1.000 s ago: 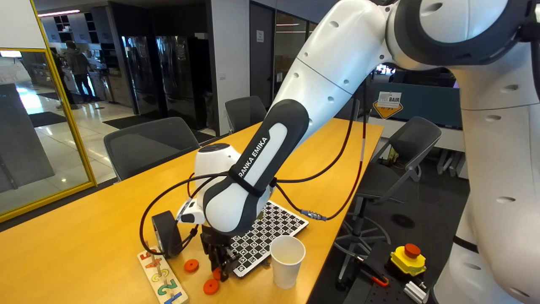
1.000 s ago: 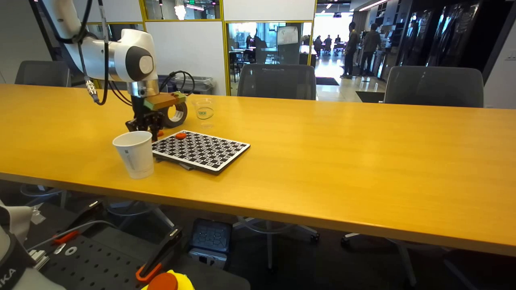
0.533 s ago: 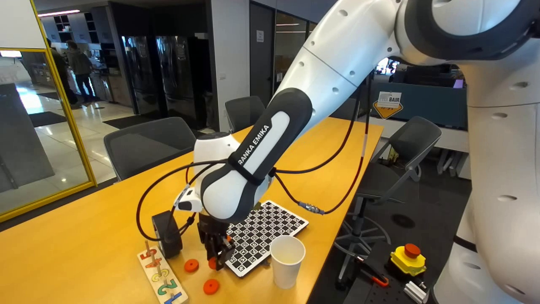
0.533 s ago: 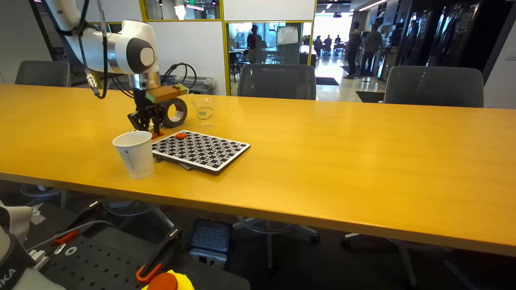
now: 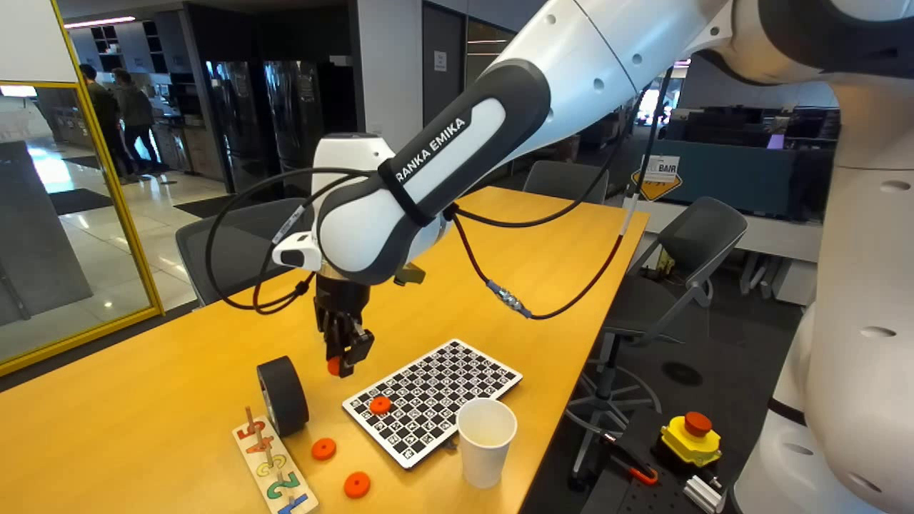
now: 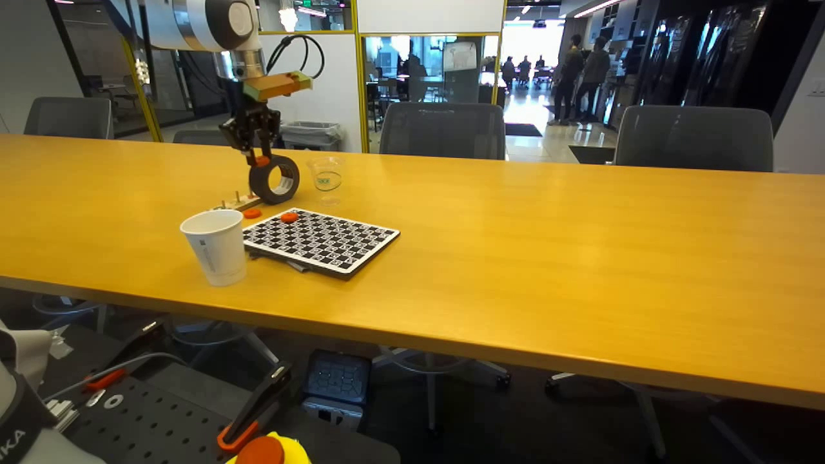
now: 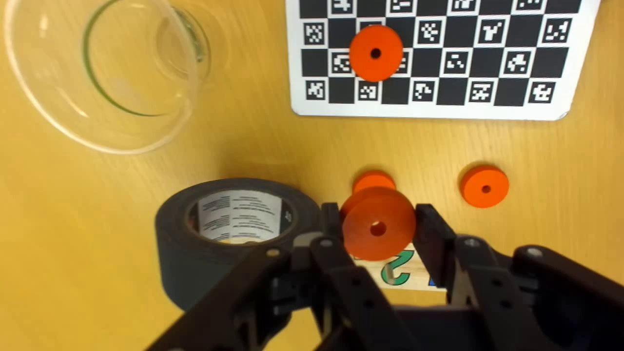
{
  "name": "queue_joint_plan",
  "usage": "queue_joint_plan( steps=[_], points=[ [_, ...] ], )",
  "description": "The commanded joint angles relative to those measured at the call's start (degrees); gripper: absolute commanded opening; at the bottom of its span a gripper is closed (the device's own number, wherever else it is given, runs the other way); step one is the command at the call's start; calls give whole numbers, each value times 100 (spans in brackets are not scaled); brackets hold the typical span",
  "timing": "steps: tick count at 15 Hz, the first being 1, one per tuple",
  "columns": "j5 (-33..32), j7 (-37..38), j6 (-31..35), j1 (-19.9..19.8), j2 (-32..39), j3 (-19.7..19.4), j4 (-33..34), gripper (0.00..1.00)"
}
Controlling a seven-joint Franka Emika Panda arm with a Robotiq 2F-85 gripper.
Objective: Put the yellow object in the white cup and the orange object in the glass cup
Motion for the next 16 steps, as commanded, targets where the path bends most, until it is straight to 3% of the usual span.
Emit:
queue_joint_plan(
  steps=[1, 9, 16],
  points=[
    [-33, -135, -442, -34, 252, -185, 763, 20],
    [-263, -259, -879, -108, 1178, -495, 2108, 19],
    [-172, -671, -1058, -320, 1816, -495, 2837, 19]
  ],
)
